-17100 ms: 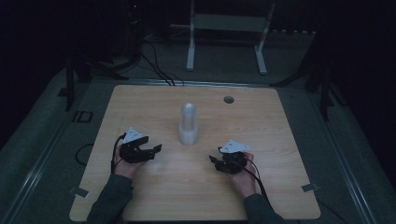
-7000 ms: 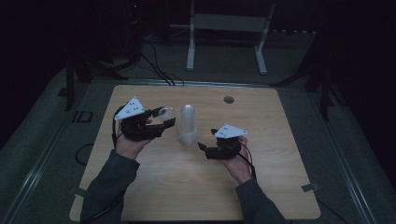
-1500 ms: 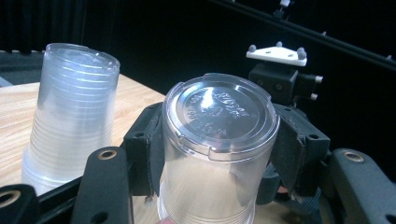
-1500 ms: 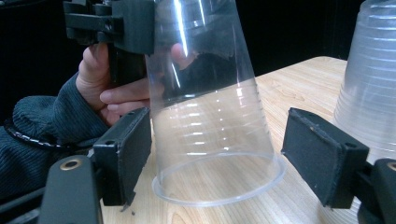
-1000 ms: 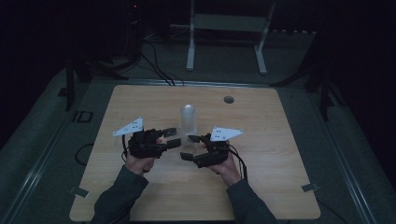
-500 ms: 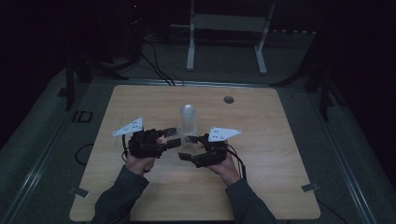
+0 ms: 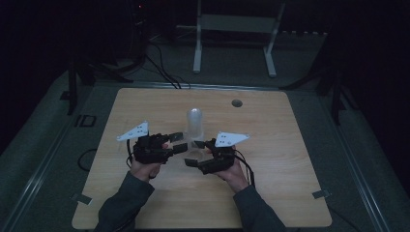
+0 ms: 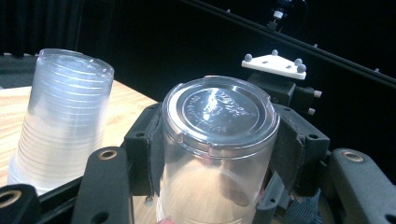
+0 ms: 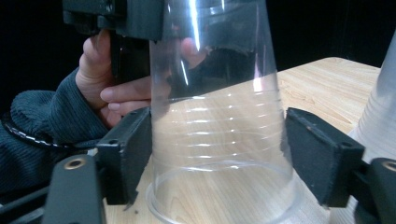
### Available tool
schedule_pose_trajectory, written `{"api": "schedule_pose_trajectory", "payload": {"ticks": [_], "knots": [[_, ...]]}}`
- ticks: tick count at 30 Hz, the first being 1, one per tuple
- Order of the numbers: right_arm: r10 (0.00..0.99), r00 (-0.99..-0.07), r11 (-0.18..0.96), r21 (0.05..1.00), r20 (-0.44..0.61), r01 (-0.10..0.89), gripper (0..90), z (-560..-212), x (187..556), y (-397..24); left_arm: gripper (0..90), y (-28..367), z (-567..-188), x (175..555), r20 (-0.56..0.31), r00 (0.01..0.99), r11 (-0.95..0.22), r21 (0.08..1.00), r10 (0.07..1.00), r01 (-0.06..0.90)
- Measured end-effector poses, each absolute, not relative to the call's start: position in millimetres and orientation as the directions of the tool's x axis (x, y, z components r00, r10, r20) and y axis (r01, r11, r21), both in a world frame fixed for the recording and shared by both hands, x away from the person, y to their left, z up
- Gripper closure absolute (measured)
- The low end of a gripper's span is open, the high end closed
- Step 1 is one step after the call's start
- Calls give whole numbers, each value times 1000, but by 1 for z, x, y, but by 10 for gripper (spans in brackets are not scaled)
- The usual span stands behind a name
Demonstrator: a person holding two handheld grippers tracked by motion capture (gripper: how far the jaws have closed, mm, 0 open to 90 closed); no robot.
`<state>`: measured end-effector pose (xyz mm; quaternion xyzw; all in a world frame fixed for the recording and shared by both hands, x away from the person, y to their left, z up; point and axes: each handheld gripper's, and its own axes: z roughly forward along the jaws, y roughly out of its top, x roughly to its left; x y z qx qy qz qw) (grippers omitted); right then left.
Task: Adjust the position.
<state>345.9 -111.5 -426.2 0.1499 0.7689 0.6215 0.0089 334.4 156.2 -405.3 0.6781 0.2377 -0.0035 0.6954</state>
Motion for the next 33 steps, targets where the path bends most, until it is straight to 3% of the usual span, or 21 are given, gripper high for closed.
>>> {"api": "schedule_pose_trajectory", "payload": {"ticks": [6,16,24,33], "knots": [[240,-957,201,957,161,212,223,-427,345,-107,415,156,-405,334,-339,887,89,940,314,328],[245,-959,212,957,144,198,292,-426,344,-108,409,156,-405,334,-340,887,89,940,312,329],[253,-959,229,954,132,192,294,-425,344,-109,309,158,-404,336,-347,874,71,936,339,344],[281,-953,271,943,115,194,294,-422,346,-115,309,164,-402,335,-327,875,56,943,358,329]]}}
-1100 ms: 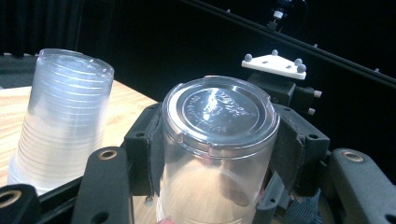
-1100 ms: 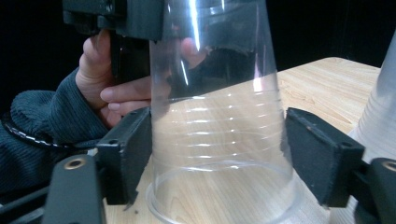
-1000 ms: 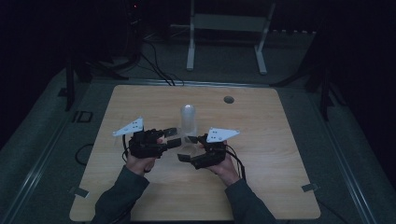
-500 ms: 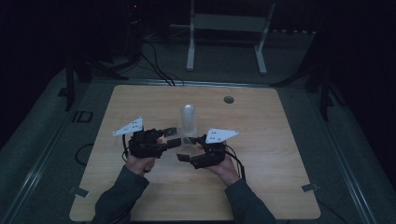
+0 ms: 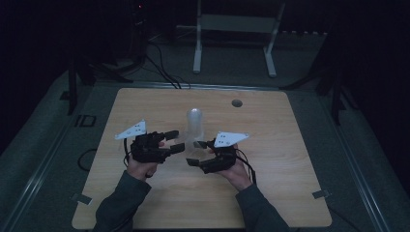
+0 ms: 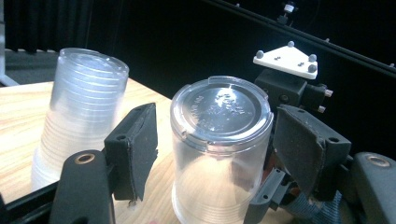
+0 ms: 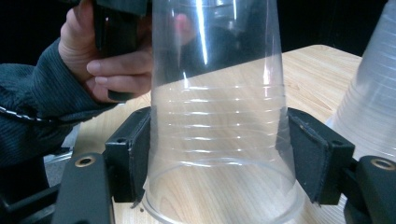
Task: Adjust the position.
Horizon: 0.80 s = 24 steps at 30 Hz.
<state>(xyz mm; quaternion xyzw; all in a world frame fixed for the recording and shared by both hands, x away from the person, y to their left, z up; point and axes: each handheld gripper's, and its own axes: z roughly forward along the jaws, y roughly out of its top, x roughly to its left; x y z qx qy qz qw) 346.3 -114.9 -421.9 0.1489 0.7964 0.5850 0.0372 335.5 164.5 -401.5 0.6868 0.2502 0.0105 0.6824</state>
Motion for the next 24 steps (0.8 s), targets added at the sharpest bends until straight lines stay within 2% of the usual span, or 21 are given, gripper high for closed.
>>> {"api": "schedule_pose_trajectory", "payload": {"ticks": [24], "knots": [[345,-937,368,912,48,182,294,-413,353,-130,313,172,-395,332,-258,873,-8,958,414,287]]}}
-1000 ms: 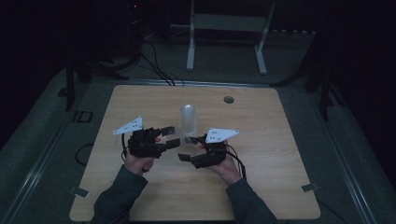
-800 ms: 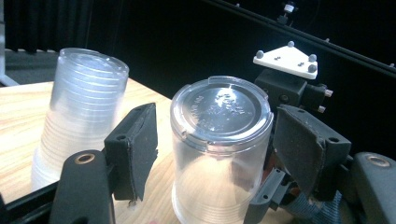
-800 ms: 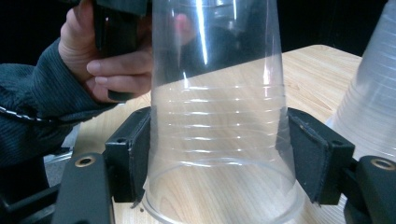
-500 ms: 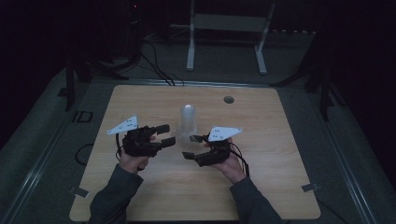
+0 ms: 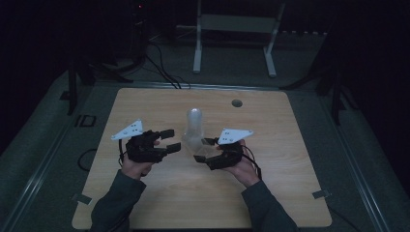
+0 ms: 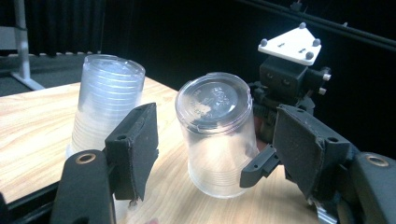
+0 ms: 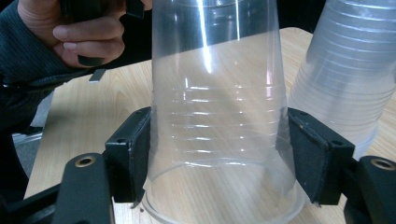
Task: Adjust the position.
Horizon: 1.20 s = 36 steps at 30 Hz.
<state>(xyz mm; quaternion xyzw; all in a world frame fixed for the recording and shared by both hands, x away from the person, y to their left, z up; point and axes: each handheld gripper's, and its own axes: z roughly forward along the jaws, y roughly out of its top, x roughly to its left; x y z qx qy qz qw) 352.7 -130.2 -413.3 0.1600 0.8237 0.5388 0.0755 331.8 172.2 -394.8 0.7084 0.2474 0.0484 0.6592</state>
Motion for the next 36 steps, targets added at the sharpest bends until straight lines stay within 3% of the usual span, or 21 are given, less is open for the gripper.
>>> {"api": "schedule_pose_trajectory", "payload": {"ticks": [36], "knots": [[366,-925,560,818,-102,131,295,-395,359,-134,309,175,-388,327,-168,842,-102,962,513,254]]}}
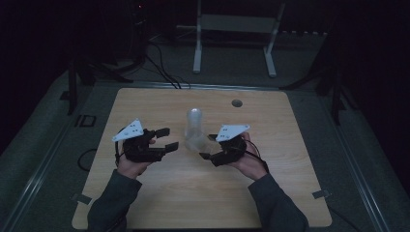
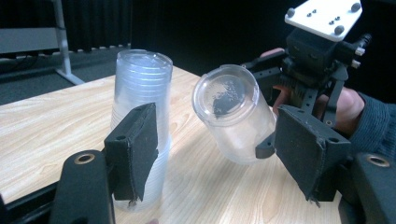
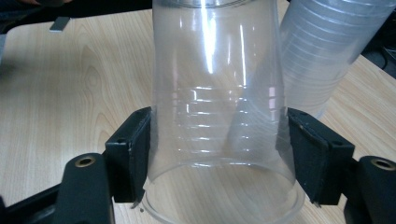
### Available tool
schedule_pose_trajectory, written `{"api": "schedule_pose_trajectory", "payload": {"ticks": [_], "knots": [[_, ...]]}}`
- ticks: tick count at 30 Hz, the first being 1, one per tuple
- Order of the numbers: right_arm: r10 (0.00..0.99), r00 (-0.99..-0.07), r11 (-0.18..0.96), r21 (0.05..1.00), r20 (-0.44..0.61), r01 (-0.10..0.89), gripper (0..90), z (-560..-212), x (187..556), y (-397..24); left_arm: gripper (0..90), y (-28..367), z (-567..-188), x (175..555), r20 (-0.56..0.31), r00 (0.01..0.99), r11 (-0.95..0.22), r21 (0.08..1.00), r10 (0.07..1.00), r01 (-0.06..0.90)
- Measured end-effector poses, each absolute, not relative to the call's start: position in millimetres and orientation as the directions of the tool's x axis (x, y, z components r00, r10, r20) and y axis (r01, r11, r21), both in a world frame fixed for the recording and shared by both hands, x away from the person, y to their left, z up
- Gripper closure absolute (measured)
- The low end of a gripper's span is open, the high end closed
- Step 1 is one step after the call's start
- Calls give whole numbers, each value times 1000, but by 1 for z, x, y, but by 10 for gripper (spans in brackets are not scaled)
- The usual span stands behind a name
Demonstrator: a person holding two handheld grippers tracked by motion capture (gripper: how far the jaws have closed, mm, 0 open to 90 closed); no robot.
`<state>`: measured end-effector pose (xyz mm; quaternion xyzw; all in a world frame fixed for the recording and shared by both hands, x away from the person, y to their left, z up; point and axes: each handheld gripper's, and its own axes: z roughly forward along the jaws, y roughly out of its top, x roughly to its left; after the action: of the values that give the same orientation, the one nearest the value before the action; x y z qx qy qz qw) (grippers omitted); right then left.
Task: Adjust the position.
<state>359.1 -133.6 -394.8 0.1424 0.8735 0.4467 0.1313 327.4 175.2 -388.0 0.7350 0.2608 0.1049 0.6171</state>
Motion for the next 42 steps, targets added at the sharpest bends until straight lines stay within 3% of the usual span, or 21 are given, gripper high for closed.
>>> {"api": "schedule_pose_trajectory", "payload": {"ticks": [42], "knots": [[295,-923,745,664,-248,60,295,-368,366,-132,307,167,-390,327,-122,863,-209,945,490,252]]}}
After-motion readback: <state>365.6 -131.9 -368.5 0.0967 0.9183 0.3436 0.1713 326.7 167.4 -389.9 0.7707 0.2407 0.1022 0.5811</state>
